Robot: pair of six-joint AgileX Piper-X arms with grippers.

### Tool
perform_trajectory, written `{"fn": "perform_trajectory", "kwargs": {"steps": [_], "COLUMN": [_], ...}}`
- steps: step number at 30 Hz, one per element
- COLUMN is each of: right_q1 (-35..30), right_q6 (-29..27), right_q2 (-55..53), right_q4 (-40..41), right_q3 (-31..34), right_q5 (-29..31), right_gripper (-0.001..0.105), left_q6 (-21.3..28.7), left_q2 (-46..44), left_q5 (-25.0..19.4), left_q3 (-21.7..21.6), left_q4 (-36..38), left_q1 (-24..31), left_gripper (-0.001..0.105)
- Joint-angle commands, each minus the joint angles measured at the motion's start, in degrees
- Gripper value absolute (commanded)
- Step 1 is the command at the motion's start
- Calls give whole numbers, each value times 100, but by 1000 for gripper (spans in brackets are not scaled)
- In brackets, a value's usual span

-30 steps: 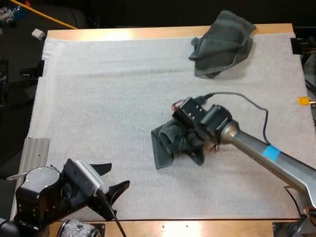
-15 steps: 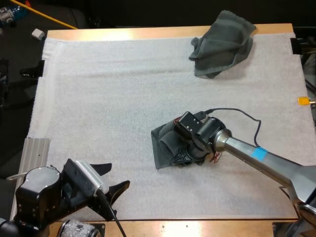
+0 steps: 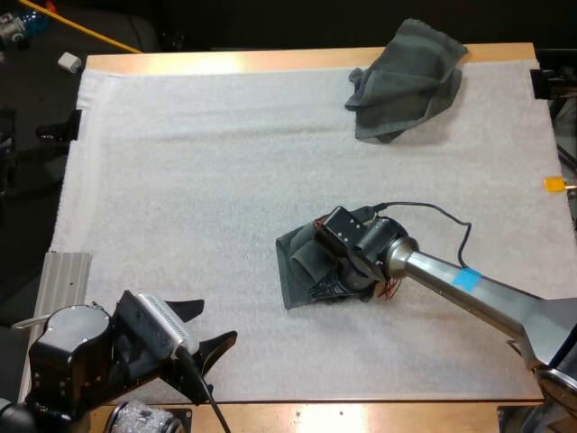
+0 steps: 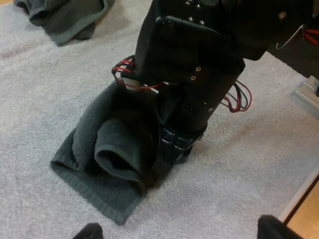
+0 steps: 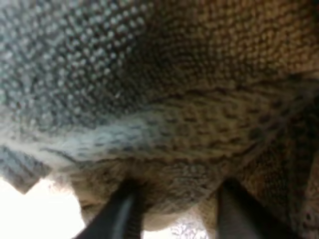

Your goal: Pick towel from pile, fold and stack

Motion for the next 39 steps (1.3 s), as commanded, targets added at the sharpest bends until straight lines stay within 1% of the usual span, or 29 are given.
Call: {"fn": "perform_trajectory", "kwargs": {"steps": [1,2,4,6,11,13,21,28,36,39], "right_q1": [-17,-20,-21,-20,-10,7,4,-66,-281,-186], "right_q6": [81,91,88,70,-14,6,-439,-551,-594,-520], "right_q2": [37,36,16,-14,-201,-219,-569,-561,-536,-543], "right_q4": [28,34,30,54,108,29,-14,-265,-720,-383], "right_q3": [23,18,11,9,-9,-111,-963,-1559,-1935,-1751], "right_q5": [43,63,91,116,264,252,792,1175,1182,950], "right_gripper": [11,5,2,1,0,0,0,0,0,0], "left_q6": [-31,-33,-37,-37,-29,-21,-22,-9,-12,-38], "left_q2": [22,18,19,19,7,-6,15,3,8,6], "left_q5": [57,54,58,56,54,30,33,25,18,41], "left_q3": [-22,-27,-27,-27,-27,-29,-28,-25,-24,-27], "left_q4": [54,60,68,62,68,80,108,122,120,93], "left_q1": [-18,-21,-20,-24,-25,-25,-25,-30,-28,-21], "left_gripper": [60,60,60,60,60,60,60,60,60,60]}}
